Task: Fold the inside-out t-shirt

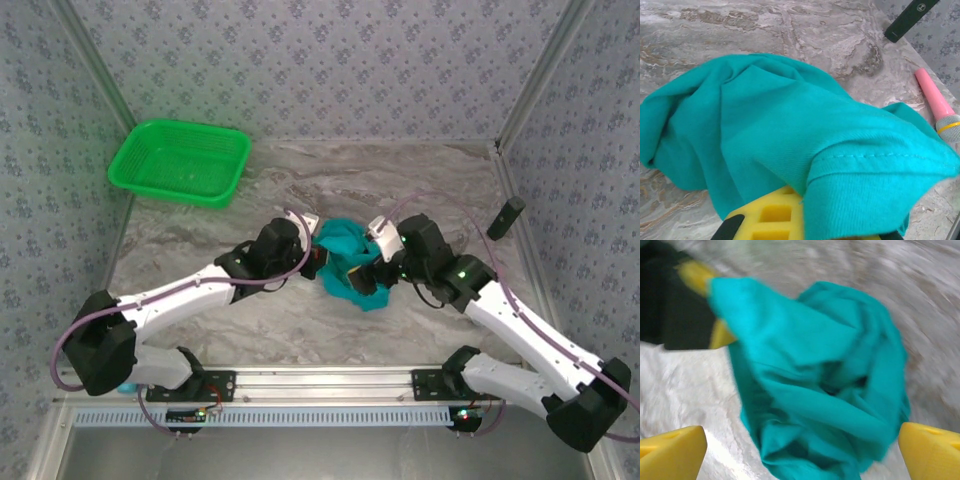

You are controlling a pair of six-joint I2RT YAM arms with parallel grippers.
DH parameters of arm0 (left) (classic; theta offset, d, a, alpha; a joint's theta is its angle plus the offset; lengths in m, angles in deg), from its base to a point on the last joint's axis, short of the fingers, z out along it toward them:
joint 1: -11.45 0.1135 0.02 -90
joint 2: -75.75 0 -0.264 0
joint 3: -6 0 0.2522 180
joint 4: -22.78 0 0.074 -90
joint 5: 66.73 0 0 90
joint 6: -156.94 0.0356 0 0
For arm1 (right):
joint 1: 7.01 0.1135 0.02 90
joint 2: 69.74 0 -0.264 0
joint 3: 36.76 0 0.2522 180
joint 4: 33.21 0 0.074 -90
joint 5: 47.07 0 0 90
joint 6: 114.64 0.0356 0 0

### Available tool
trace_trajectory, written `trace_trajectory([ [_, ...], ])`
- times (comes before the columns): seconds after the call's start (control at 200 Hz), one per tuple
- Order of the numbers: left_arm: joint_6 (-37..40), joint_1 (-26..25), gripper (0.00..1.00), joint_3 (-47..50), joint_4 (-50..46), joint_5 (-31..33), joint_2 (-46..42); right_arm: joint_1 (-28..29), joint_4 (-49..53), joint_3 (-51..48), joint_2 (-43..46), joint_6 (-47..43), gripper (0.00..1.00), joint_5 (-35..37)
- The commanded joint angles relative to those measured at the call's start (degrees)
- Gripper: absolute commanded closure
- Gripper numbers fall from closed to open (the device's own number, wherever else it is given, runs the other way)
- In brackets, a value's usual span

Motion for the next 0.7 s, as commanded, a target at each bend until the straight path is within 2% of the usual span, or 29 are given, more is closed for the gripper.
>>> trace_trajectory([
  [0.0, -0.17, 0.52, 1.0, -2.53, -2.1, -2.57, -0.75, -4.54, 6.02, -3.44, 2.64, 19.66, 0.04, 4.58],
  [0.04, -0.31, 0.66, 1.0, -2.75, -2.17, -2.64, -0.51, -5.99, 7.36, -3.6, 2.73, 24.1, 0.18, 4.17],
  [0.105, -0.94, 1.03, 1.0, -2.99, -2.04, -3.38, -0.06, -4.22, 11.37, -3.57, 2.94, 32.94, 0.24, 6.95],
  [0.23, -1.71, 1.44, 1.0, -3.47, -1.73, -4.66, 1.06, 4.19, 10.2, -8.33, 3.29, 37.03, 0.28, 9.01],
  [0.28, -1.75, 1.53, 1.0, -3.84, -2.11, -4.77, 1.44, 5.68, 8.05, -10.78, 2.35, 37.48, 0.28, 8.37],
  [0.395, -1.23, 1.7, 1.0, -5.08, -4.86, -5.06, 1.83, 5.64, 0.09, -13.92, -1.42, 39.01, 0.28, 5.53],
  [0.565, -1.75, 1.74, 1.0, -4.59, -4.61, -5.82, 1.72, 4.58, -5.0, -13.53, -7.73, 39.87, 0.34, 8.78],
  [0.695, -1.75, 1.76, 1.0, -4.86, -4.63, -6.12, 1.71, 4.21, -8.86, -13.41, -9.3, 40.36, 0.41, 9.95],
])
